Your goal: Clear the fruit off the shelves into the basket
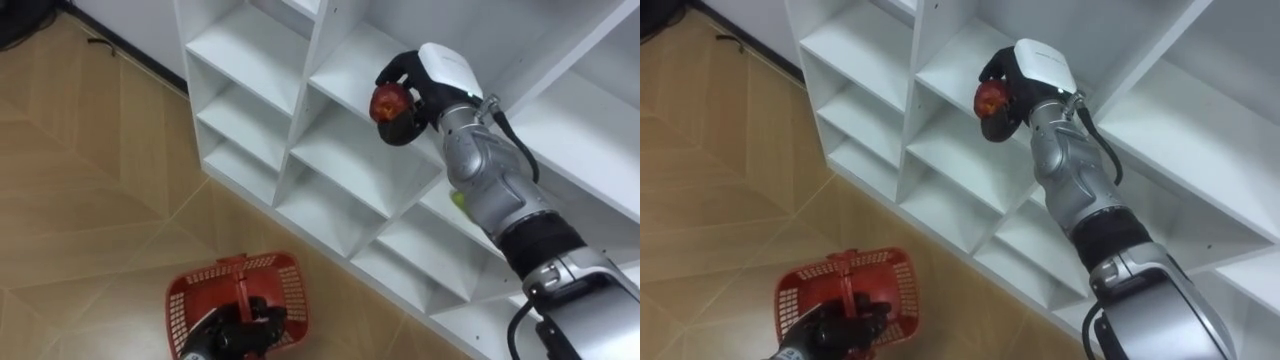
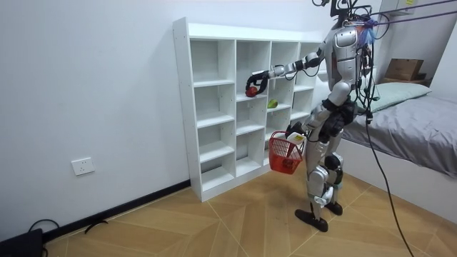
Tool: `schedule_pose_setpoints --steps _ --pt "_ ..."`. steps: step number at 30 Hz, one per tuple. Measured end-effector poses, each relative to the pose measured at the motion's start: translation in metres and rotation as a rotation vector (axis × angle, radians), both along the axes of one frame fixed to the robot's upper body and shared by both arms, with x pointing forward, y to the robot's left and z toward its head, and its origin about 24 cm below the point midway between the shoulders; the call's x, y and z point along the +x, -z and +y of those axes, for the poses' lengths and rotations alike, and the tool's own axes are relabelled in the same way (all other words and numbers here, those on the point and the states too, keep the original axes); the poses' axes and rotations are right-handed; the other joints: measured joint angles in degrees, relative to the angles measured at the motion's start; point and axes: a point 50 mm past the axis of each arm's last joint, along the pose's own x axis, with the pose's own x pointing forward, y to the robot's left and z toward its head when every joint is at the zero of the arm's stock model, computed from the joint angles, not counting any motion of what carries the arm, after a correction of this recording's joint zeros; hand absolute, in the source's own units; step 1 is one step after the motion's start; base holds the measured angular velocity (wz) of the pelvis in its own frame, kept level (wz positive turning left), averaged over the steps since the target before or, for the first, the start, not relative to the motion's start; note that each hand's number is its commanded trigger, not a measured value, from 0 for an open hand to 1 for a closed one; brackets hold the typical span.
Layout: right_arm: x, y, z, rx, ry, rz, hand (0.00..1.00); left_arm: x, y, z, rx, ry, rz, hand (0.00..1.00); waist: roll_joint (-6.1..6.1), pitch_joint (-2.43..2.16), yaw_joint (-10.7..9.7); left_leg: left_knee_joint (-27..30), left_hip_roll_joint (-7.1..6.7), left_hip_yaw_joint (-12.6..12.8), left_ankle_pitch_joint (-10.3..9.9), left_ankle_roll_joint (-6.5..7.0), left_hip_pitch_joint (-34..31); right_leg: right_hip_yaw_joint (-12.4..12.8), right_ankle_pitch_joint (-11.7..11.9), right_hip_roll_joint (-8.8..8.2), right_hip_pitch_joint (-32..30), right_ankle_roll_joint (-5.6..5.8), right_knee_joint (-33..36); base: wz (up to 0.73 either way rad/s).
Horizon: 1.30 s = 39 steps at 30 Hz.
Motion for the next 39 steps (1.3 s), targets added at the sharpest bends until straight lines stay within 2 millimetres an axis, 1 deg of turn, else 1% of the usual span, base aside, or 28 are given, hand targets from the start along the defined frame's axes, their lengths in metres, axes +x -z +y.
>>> schedule_pose_setpoints --steps 9,13,16,18,20,21,22,23,24,25,27,29,31,34,36,37,39 --pt "0.0 -0.001 0.0 -0.001 -0.003 -0.004 1.0 0.0 -0.001 -0.001 -0.003 0.001 -0.009 1.0 -0.04 -0.03 -0.1 0.01 0.03 0.15 0.0 0.0 -0.01 0.23 0.0 0.0 -0.09 0.0 0.02 -0.01" --pt "0.0 -0.012 0.007 0.014 -0.029 -0.049 1.0 0.001 -0.004 -0.005 -0.013 0.008 -0.026 1.0 -0.02 -0.05 -0.78 0.15 0.15 0.77 0.0 0.0 0.1 0.83 0.04 0.05 -0.12 -0.07 0.02 -0.06" --pt "0.0 -0.023 0.014 0.03 -0.059 -0.094 1.0 0.0 -0.004 -0.009 -0.014 0.019 -0.026 1.0 0.21 -0.15 -2.12 0.48 0.12 0.97 0.0 0.0 0.54 1.19 0.05 0.02 0.45 -0.07 0.0 -0.02" --pt "-0.002 -0.031 0.019 0.039 -0.081 -0.128 1.0 0.001 -0.004 -0.011 -0.016 0.01 -0.024 1.0 0.48 -0.28 -2.87 0.72 0.11 1.01 0.0 0.0 0.54 1.23 0.05 0.01 0.54 -0.07 0.0 0.0" --pt "-0.006 -0.038 0.025 0.049 -0.11 -0.168 1.0 0.001 -0.004 -0.016 -0.029 0.012 -0.024 1.0 1.42 -0.64 -3.79 0.8 0.1 1.07 0.0 0.0 0.7 1.39 0.1 0.0 0.68 -0.12 0.01 0.0" --pt "-0.007 -0.039 0.026 0.05 -0.117 -0.176 1.0 0.001 -0.004 -0.017 -0.033 0.013 -0.025 1.0 1.69 -0.62 -3.86 0.81 0.11 1.16 0.0 0.01 0.95 1.48 0.12 0.01 0.9 -0.13 0.0 -0.05" --pt "-0.012 -0.037 0.028 0.05 -0.128 -0.181 1.0 0.0 -0.004 -0.019 -0.04 0.013 -0.026 1.0 2.22 -0.65 -4.0 0.77 0.12 1.24 -0.01 0.01 1.68 1.52 0.14 0.0 1.65 -0.12 -0.02 0.0" --pt "-0.016 -0.032 0.028 0.052 -0.136 -0.171 1.0 0.0 -0.005 -0.021 -0.045 0.016 -0.033 1.0 2.73 -0.73 -4.58 0.41 0.18 1.32 -0.03 0.02 2.46 1.49 0.14 0.04 2.33 -0.11 -0.07 0.0" --pt "-0.02 -0.03 0.029 0.059 -0.148 -0.16 1.0 0.001 -0.008 -0.023 -0.052 0.019 -0.047 1.0 3.16 -0.93 -5.07 -0.07 0.19 1.35 0.0 0.06 2.9 1.55 0.14 0.04 2.52 -0.11 -0.02 0.0" --pt "-0.021 -0.03 0.03 0.062 -0.155 -0.157 1.0 0.001 -0.009 -0.024 -0.055 0.02 -0.054 1.0 3.41 -0.95 -5.2 -0.07 0.21 1.47 0.01 0.07 3.02 1.68 0.15 0.06 2.6 -0.13 0.0 -0.07" --pt "-0.025 -0.027 0.031 0.071 -0.169 -0.137 1.0 0.001 -0.013 -0.03 -0.069 0.037 -0.072 1.0 4.38 -1.43 -5.95 -0.06 0.31 1.74 0.02 0.07 3.63 1.93 0.23 0.14 3.14 -0.22 0.07 -0.08" --pt "-0.025 -0.028 0.031 0.069 -0.169 -0.129 1.0 0.002 -0.015 -0.032 -0.077 0.044 -0.085 1.0 4.69 -1.6 -6.59 -0.41 0.47 2.21 0.09 -0.01 4.49 2.4 0.26 0.23 3.54 -0.27 0.11 -0.11" --pt "-0.027 -0.031 0.033 0.069 -0.175 -0.143 1.0 0.004 -0.016 -0.033 -0.078 0.048 -0.091 1.0 4.7 -1.62 -6.74 -0.97 0.79 3.05 0.16 -0.09 5.47 2.82 0.38 0.4 3.96 -0.44 0.11 -0.21" --pt "-0.034 -0.034 0.035 0.087 -0.191 -0.165 1.0 0.007 -0.017 -0.034 -0.077 0.053 -0.097 1.0 4.7 -1.63 -7.51 -1.33 0.92 3.5 0.16 -0.1 6.31 3.25 0.38 0.52 4.51 -0.45 0.11 -0.1" --pt "-0.041 -0.033 0.037 0.109 -0.206 -0.175 1.0 0.007 -0.018 -0.034 -0.078 0.049 -0.099 1.0 4.73 -1.63 -7.62 -1.58 0.98 4.02 0.16 -0.1 6.71 3.93 0.38 0.55 4.63 -0.45 0.09 -0.11" --pt "-0.045 -0.03 0.039 0.142 -0.217 -0.166 1.0 0.007 -0.018 -0.034 -0.076 0.051 -0.098 1.0 4.8 -1.58 -8.07 -1.76 0.93 4.03 0.16 -0.1 7.18 4.02 0.38 0.53 5.0 -0.45 0.08 -0.04" --pt "-0.049 -0.023 0.039 0.161 -0.223 -0.135 1.0 0.007 -0.018 -0.035 -0.075 0.058 -0.098 1.0 4.98 -1.52 -8.29 -2.03 0.88 4.1 0.14 -0.08 8.11 4.21 0.37 0.5 5.77 -0.42 -0.01 -0.02"
